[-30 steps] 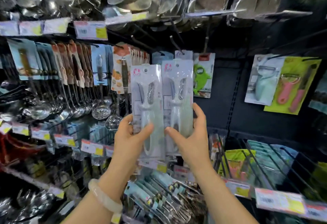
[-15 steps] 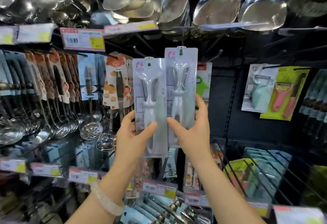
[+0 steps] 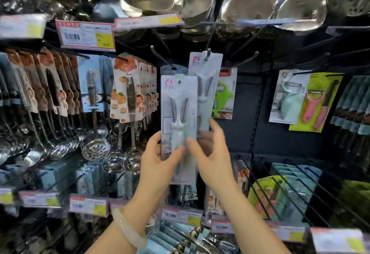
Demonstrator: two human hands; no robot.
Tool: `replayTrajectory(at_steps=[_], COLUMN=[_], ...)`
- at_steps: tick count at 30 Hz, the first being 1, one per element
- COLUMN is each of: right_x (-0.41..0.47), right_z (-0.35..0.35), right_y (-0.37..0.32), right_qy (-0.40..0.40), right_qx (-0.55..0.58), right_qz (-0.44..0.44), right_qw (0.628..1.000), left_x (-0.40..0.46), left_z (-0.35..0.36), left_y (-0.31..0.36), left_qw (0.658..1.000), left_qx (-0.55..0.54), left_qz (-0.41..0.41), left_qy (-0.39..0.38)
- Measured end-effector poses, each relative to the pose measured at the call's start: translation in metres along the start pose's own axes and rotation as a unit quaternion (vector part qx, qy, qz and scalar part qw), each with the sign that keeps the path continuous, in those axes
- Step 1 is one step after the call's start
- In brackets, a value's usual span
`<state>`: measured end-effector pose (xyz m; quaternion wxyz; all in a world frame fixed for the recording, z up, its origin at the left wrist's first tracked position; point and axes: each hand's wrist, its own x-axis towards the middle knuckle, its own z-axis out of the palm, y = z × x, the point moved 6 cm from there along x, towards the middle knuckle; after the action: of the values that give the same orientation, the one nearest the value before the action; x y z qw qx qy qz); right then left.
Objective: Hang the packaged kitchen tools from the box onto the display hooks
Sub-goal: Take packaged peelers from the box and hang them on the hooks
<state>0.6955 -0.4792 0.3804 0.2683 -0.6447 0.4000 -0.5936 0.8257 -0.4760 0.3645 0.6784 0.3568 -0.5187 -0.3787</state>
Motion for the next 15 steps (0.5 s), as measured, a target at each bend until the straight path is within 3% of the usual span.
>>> replayTrajectory(at_steps=[2, 9, 15], right_x=[-0.012, -0.009, 0.011], right_z=[0.010, -0.015, -0.026], right_y=[0.001, -0.025, -0.037], right_qy=[-0.020, 0.048, 0.064], right_qx=[0.034, 0.078, 0.062], right_qz=[-0.004, -0.081, -0.077], right_qw=[0.999, 0.993, 0.993], left_x=[-0.002, 0.001, 0.016], left_z=[0.007, 0.033, 0.046], left_y=[-0.004, 0.030, 0.044], left_qw=[1.000, 0.992, 0.991], left_qx=[-0.003, 0.023, 0.007], left_qz=[0.004, 0.092, 0.091], left_qy=[-0.019, -0.080, -0.095])
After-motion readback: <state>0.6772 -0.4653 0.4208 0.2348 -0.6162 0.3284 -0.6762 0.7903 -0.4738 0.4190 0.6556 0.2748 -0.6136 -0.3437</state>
